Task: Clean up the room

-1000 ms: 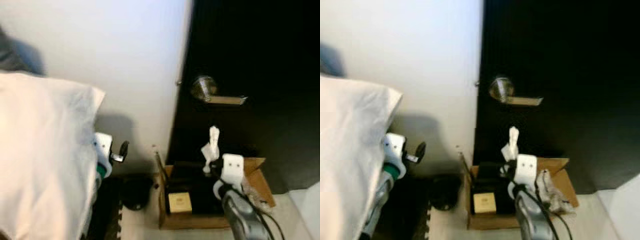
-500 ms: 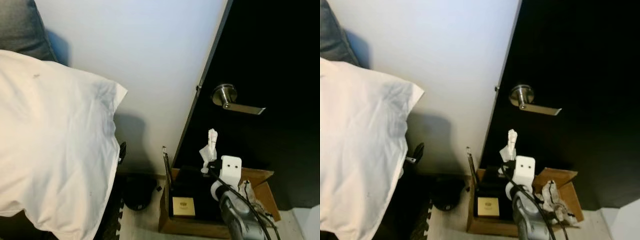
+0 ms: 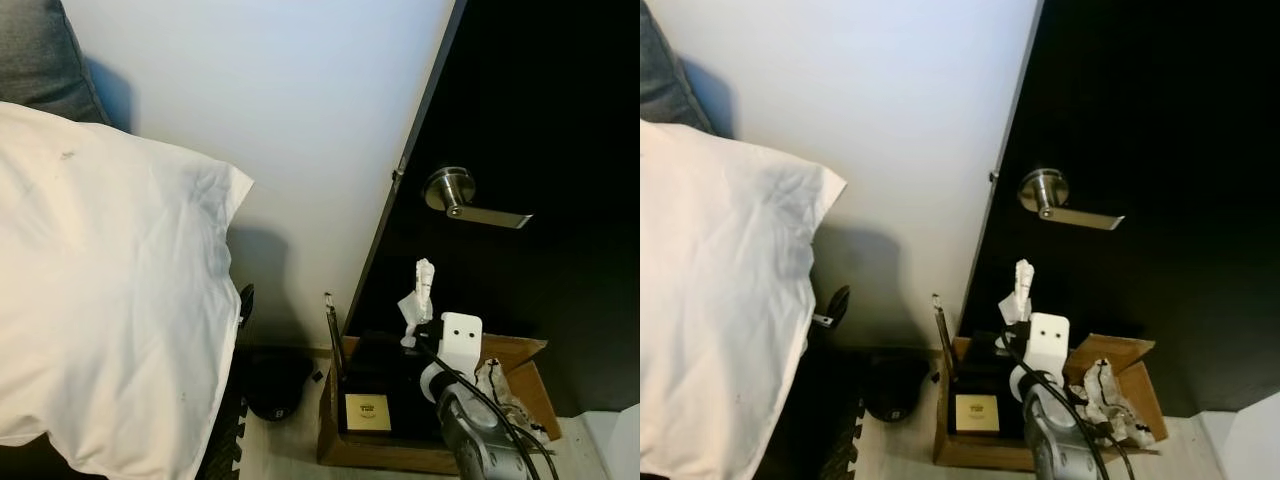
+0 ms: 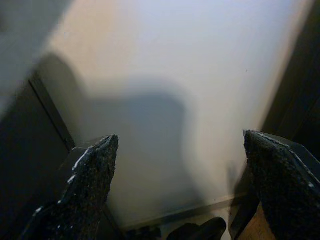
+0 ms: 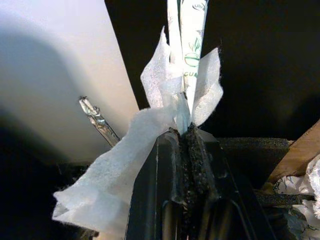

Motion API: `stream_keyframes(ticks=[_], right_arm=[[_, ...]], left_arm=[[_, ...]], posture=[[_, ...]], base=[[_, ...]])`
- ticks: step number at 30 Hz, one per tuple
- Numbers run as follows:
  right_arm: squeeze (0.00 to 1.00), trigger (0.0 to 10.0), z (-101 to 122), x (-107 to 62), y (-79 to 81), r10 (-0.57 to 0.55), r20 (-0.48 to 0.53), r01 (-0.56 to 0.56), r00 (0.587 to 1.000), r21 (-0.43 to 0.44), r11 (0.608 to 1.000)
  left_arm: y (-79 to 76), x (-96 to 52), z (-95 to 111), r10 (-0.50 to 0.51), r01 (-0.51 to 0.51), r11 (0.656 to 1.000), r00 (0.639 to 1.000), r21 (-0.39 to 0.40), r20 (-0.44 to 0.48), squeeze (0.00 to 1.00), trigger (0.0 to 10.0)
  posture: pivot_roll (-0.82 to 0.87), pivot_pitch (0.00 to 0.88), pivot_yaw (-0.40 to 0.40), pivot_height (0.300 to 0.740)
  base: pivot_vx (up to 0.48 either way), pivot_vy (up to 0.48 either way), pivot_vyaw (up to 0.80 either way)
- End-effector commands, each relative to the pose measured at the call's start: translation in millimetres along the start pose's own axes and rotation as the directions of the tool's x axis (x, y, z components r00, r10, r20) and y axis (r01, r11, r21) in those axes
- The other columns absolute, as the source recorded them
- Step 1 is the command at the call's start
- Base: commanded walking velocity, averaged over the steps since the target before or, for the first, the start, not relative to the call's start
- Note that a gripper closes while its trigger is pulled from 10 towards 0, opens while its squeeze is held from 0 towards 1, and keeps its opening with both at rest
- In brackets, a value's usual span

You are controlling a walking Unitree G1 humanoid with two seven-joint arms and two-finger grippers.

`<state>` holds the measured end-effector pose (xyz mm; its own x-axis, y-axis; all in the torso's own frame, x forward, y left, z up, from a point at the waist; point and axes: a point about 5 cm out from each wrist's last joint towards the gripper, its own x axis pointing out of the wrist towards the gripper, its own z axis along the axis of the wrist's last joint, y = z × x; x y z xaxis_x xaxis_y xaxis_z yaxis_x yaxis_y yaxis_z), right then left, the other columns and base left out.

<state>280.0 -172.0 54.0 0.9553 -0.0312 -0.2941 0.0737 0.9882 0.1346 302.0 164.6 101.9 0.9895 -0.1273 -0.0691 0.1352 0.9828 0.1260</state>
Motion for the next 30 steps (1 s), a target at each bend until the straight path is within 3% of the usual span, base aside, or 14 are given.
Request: stream_keyframes(ticks=[1,10,16,30], right_arm=[[0.00,10.0,-3.7,-3.4,-7.5,-0.028,-0.016,0.029,0.999,0.011,1.000],[0.00,10.0,-1.1,-2.8,-8.1,-0.019,-0.012,0.019,1.000,-0.022,1.000],[0.00,10.0,0.4,-0.7,-5.7,-0.022,-0.007,0.022,1.000,0.002,1.000],[0.00,10.0,-3.1,-1.2,-3.6,-0.017,-0.024,0.017,1.000,0.020,1.000]], left_arm=[[-1.2,-4.2,-3.3,-0.004,0.004,1.000,1.000,-0.006,-0.005,0.00,10.0],[-0.9,-6.1,-3.3,0.003,-0.003,1.000,1.000,-0.004,-0.006,0.00,10.0],[0.1,-5.6,-2.3,0.000,0.000,1.000,1.000,0.001,-0.003,0.00,10.0],[1.2,-3.5,0.5,0.001,-0.001,1.000,1.000,0.010,0.000,0.00,10.0]], posture=[[0.09,0.005,-0.005,0.740],[0.09,0.004,-0.013,0.740],[0.09,0.010,-0.007,0.740],[0.09,0.009,-0.007,0.740]], base=[[0.000,-0.401,0.00],[0.000,-0.419,0.00],[0.000,-0.422,0.80],[0.000,-0.422,0.00]])
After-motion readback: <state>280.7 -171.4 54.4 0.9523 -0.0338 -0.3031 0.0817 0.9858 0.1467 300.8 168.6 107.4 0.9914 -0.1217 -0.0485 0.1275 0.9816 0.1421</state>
